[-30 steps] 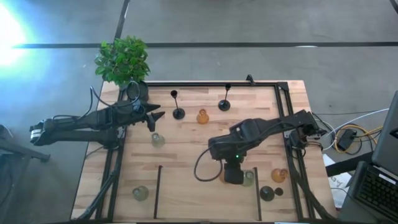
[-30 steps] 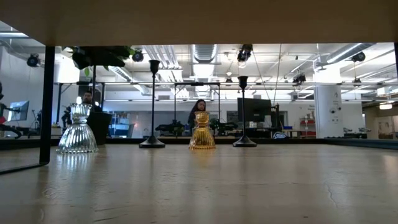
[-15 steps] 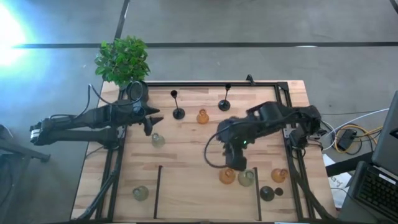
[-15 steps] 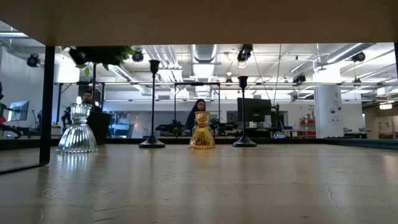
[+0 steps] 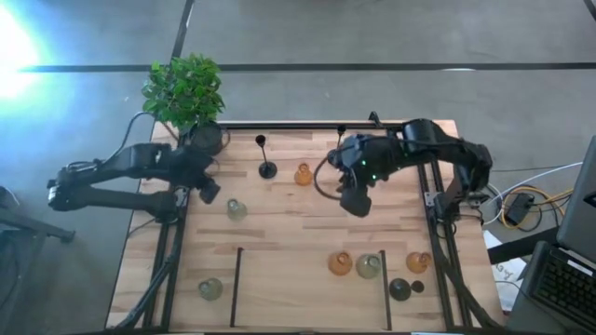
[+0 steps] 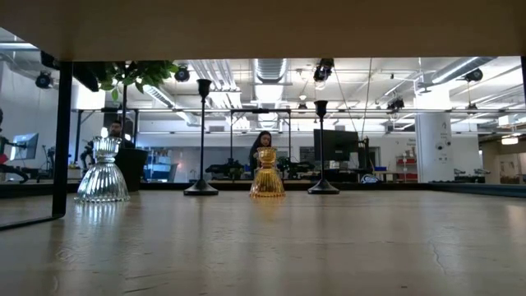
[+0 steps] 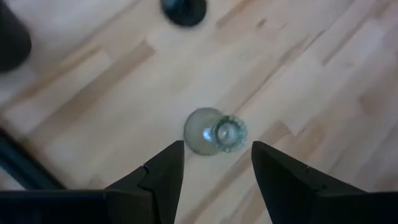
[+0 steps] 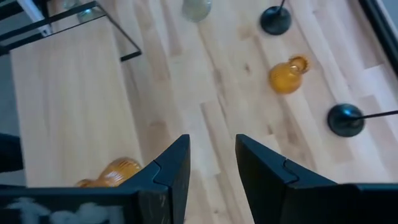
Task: Pick & Place candle stick holders
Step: Put the top green glass candle holder on the shelf
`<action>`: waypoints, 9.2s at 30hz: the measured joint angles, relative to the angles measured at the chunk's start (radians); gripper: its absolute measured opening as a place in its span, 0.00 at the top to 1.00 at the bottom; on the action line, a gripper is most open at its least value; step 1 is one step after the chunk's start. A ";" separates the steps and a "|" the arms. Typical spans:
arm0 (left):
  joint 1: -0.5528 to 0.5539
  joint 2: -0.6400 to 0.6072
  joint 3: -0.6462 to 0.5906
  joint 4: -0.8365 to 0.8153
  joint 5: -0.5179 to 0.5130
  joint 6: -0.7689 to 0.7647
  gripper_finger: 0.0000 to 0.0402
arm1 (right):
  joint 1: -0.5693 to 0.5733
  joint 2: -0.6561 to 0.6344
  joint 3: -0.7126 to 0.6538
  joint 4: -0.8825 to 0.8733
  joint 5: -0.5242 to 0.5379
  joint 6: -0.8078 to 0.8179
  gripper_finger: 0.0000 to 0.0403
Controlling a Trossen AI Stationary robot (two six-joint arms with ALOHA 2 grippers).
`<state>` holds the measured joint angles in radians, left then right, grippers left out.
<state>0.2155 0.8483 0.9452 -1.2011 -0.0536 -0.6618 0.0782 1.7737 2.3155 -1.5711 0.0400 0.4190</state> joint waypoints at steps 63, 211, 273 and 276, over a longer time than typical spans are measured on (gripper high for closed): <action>-0.011 0.285 0.017 0.194 0.291 0.079 0.92 | -0.044 0.000 -0.021 0.000 0.016 -0.117 0.79; -0.357 0.991 1.126 0.101 0.656 0.606 0.66 | -0.044 -0.103 -0.021 0.003 0.012 -0.086 0.80; -0.470 0.617 0.186 0.951 0.513 0.796 1.00 | -0.026 -0.105 -0.096 0.000 0.024 -0.150 0.86; -0.461 0.627 0.192 0.966 0.514 0.800 1.00 | -0.026 -0.105 -0.096 0.000 0.024 -0.150 0.86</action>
<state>-0.2459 1.4756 1.1374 -0.2354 0.4602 0.1377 0.0521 1.6691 2.2192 -1.5711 0.0635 0.2686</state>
